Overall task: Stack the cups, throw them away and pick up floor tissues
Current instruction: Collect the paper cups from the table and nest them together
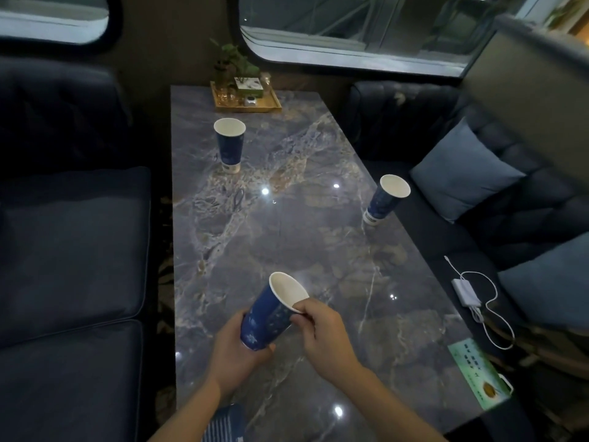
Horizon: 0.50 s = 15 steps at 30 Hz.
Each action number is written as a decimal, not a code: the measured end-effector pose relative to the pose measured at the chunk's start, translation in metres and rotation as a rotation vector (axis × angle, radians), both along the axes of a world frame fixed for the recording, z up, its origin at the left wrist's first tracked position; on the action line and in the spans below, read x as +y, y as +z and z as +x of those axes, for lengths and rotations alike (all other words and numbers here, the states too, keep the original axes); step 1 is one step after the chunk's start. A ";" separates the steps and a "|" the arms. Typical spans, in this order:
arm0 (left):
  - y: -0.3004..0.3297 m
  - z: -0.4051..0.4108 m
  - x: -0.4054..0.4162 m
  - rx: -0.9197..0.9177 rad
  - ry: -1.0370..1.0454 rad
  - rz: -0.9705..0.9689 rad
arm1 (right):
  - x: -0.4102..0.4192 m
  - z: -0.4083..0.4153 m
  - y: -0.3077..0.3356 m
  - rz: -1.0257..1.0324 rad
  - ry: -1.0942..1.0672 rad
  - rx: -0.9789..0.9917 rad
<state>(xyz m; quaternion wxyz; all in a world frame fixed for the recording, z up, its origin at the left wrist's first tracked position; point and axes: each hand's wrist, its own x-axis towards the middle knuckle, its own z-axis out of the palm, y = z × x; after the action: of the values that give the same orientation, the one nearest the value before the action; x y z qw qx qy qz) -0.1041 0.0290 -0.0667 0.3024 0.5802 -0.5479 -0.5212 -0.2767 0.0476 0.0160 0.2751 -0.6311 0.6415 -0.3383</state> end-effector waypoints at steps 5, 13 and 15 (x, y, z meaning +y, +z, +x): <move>-0.003 -0.016 -0.014 -0.021 -0.056 -0.005 | -0.006 -0.022 -0.003 -0.024 -0.041 0.009; -0.017 -0.038 -0.039 -0.013 -0.064 0.056 | -0.034 -0.069 -0.001 -0.065 -0.108 0.016; -0.021 -0.043 -0.045 -0.029 -0.055 0.088 | -0.046 -0.086 -0.003 -0.045 -0.139 0.034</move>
<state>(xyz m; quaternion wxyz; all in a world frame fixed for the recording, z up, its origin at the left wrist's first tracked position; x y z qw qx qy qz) -0.1473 -0.0163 -0.0877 0.2541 0.5853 -0.5443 -0.5445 -0.3630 0.0021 0.0125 0.2259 -0.5965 0.6808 -0.3601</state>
